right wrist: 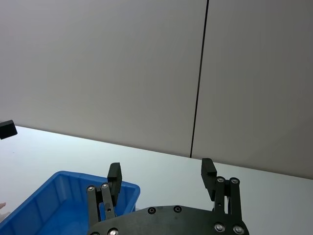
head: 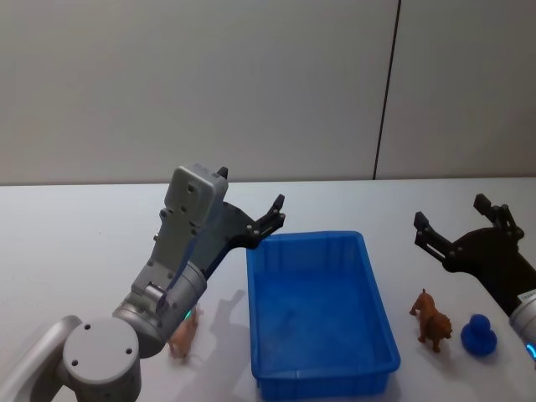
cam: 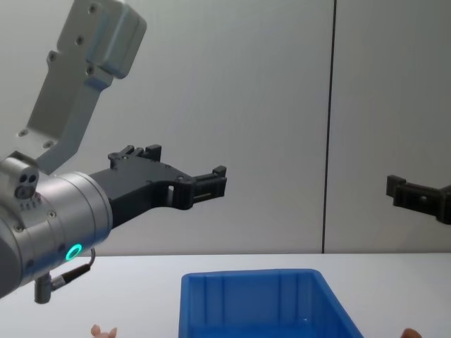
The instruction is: Pick up the two dolls from the table and place them into the box.
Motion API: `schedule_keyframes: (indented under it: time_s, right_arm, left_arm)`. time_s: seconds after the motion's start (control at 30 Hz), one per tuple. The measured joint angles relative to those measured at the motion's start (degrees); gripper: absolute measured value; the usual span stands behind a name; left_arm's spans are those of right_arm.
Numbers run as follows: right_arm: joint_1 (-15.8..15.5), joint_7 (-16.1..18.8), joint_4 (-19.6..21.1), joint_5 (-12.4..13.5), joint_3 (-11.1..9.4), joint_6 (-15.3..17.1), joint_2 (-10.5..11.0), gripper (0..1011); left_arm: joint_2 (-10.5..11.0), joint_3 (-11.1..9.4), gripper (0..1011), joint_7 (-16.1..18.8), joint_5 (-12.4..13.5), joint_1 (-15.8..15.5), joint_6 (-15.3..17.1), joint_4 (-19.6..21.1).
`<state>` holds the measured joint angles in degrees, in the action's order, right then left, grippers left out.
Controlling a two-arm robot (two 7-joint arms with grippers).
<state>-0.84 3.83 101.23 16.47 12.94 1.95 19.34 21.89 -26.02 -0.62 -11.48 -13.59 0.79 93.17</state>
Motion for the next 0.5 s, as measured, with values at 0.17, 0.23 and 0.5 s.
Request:
schedule_keyframes:
  time_s: [0.17, 0.23, 0.5]
  right_arm:
    - [0.00, 0.00, 0.00, 0.00, 0.00, 0.00, 0.00, 1001]
    - [0.00, 0.00, 0.00, 0.00, 0.00, 0.00, 0.00, 1001]
    - [0.00, 0.00, 0.00, 0.00, 0.00, 0.00, 0.00, 1001]
  left_arm:
    - [0.00, 0.00, 1001, 0.00, 0.00, 0.00, 0.00, 0.00]
    - [0.00, 0.00, 1001, 0.00, 0.00, 0.00, 0.00, 0.00]
    - [0.00, 0.00, 1001, 0.00, 0.00, 0.00, 0.00, 0.00]
